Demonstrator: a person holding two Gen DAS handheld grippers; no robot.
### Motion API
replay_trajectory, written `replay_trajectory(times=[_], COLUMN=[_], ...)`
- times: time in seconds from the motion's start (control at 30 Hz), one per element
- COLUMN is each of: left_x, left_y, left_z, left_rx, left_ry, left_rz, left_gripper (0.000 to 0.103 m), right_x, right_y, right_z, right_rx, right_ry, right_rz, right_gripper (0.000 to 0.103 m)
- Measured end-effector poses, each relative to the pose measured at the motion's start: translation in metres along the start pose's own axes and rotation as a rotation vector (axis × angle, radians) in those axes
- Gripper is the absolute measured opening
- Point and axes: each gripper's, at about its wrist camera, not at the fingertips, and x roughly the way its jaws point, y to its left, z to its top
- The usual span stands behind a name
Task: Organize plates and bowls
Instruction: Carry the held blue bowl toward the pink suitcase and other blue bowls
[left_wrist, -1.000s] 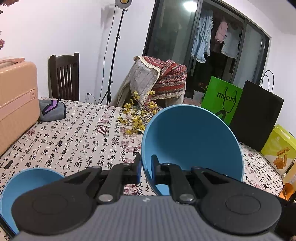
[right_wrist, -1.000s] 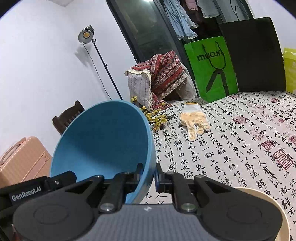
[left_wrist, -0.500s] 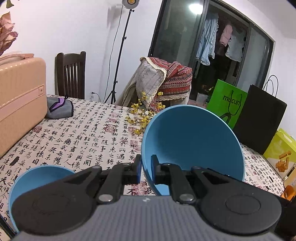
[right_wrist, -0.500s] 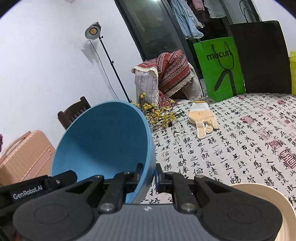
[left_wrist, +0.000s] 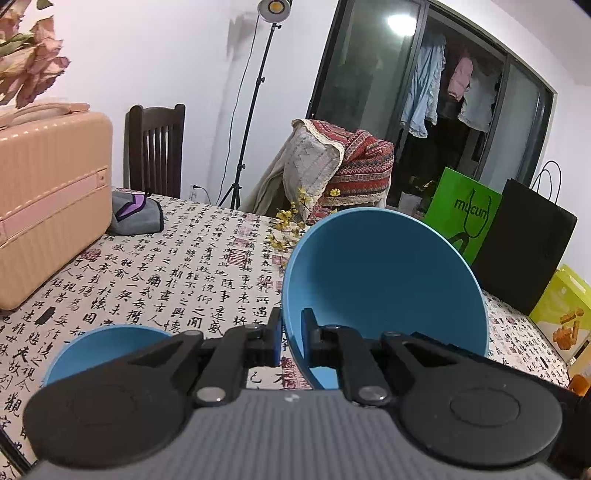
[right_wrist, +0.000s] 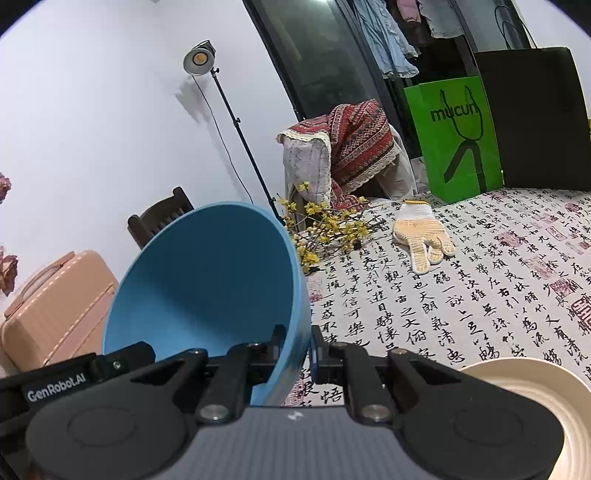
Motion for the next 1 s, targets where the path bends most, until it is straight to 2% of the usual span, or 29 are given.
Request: replay_trajectory(times=[1.0], left_x=[-0.033], left_y=[0.055], left_z=[-0.005], left_rx=[-0.087], left_ry=[-0.029], left_rz=[0.035], left_gripper=[0.011], right_x=[-0.005], right_y=[0.053], right_z=[-0.021], right_rx=[-0.047], right_ry=[0.022], right_rz=[0.074], right_gripper=[0.013])
